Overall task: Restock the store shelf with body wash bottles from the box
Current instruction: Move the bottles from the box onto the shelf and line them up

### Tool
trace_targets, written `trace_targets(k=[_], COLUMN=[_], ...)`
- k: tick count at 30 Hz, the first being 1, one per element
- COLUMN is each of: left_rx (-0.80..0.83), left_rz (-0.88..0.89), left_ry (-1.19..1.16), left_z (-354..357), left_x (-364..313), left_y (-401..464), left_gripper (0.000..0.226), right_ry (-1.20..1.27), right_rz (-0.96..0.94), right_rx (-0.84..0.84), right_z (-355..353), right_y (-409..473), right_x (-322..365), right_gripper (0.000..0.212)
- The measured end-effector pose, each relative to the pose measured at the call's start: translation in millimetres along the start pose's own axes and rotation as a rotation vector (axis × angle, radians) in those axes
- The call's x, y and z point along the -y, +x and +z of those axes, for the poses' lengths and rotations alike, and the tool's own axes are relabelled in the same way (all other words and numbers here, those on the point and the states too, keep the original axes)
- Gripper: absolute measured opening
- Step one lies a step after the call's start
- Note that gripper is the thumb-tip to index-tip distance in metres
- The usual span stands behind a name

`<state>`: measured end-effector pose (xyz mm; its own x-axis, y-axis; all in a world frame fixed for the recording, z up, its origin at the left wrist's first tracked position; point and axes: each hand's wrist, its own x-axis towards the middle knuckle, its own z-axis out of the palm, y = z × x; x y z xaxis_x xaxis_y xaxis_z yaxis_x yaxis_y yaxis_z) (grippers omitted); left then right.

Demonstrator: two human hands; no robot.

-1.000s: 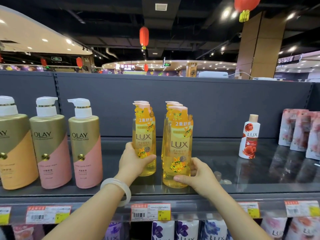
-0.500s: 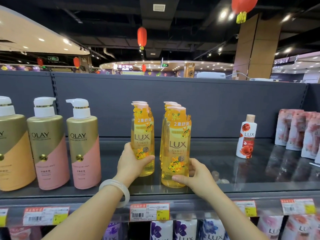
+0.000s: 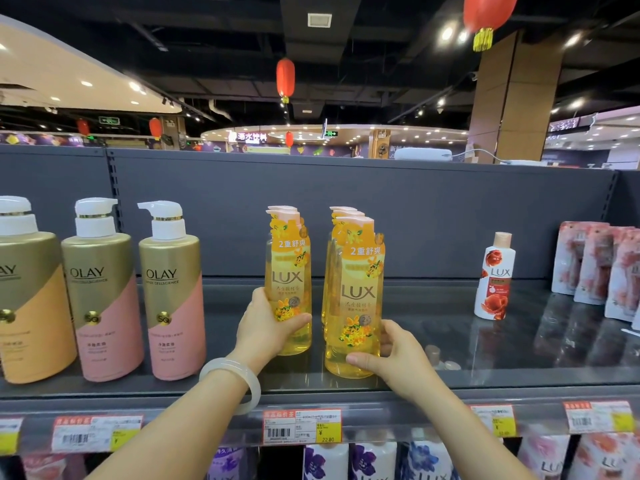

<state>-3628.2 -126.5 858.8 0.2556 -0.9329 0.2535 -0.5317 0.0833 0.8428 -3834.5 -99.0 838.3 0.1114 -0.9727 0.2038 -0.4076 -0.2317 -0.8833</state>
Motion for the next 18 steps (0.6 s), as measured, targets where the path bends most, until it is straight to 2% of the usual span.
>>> trace_targets(k=[18], left_rx=[-0.005], left_rz=[-0.006], left_ry=[-0.02], left_z=[1.3], left_x=[1.5], left_y=[-0.6], left_gripper=[0.068], right_ry=[-0.027], right_rz=[-0.028], right_rx=[-0.014], right_z=[1.5], right_y=[-2.5], right_x=[5.8], right_gripper=[0.057])
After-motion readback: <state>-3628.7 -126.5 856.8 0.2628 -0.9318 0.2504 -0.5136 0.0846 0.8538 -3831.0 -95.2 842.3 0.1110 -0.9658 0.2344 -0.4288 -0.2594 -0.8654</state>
